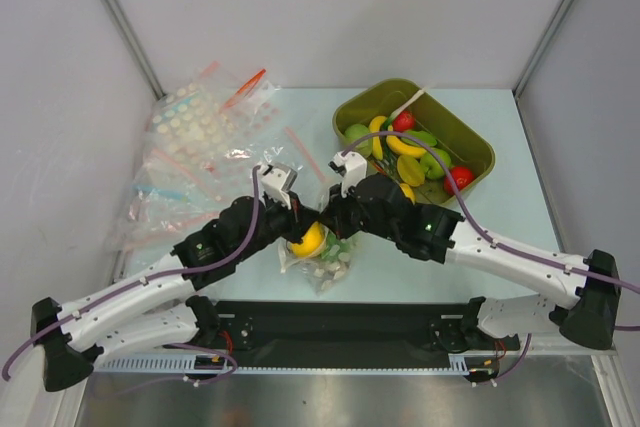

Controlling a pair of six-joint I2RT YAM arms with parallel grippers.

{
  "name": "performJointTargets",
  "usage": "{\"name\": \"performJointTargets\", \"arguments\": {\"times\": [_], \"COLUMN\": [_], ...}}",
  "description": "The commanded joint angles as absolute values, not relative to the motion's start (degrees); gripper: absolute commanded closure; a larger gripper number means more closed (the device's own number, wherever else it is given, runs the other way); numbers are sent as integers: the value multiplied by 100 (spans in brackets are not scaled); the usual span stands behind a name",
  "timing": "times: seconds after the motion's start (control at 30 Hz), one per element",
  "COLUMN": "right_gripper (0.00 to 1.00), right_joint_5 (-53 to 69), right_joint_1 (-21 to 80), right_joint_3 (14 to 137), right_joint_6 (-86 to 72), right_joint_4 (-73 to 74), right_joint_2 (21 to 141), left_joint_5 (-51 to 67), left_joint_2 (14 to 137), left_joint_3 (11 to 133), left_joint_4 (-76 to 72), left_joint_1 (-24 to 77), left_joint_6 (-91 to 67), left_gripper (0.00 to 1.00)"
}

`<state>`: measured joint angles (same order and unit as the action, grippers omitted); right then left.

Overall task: Place the food in the zip-top bag and seal the zipper
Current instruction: Adjust the zipper food storage bag at the center of the board.

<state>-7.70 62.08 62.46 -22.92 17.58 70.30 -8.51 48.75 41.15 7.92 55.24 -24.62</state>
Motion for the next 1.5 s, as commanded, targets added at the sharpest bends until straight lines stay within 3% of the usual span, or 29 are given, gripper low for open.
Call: {"name": "performJointTargets", "arguments": {"times": [0.0,0.3,0.53,0.63,0.67,0.8,0.9,1.0,1.17,1.23,1.47], "right_gripper": [100,100,100,79,67,47,39,39,25,24,39], "right_joint_5": [-405,229,956,1256,1300,1353,1284,846,335,89,35], "right_joint_1": [5907,5028,4755,4764,4764,4799,4930,5124,5440,5659,6459], "right_joint_3": [6021,5467,5809,6098,6126,6038,5907,5801,5538,5380,4589], "right_joint_6": [-2802,-2980,-2646,-2540,-2462,-2199,-1874,-1601,-1354,-1214,-677], "right_joint_4": [362,-421,-844,-538,-458,-72,226,517,703,738,422], "right_joint_2": [7058,6742,7118,7251,7234,6944,6593,6286,5933,5775,5581], "left_joint_5": [-299,-510,-782,-1036,-1089,-1458,-1836,-2117,-2425,-2487,-2575], "left_joint_2": [4878,4817,4562,4448,4421,4342,4412,4491,4342,4324,4333], "left_joint_3": [4131,4236,4096,4017,3999,3973,4016,4113,4043,4060,4096], "left_joint_4": [141,431,404,396,396,527,807,1089,1186,1248,1353], "left_joint_1": [5590,5520,5502,5493,5493,5467,5362,5186,5098,5098,5080], "left_joint_6": [-2777,-2760,-2997,-3111,-3137,-3208,-3365,-3620,-3858,-3902,-3973], "left_gripper": [100,98,100,100,100,100,100,100,100,100,100]}}
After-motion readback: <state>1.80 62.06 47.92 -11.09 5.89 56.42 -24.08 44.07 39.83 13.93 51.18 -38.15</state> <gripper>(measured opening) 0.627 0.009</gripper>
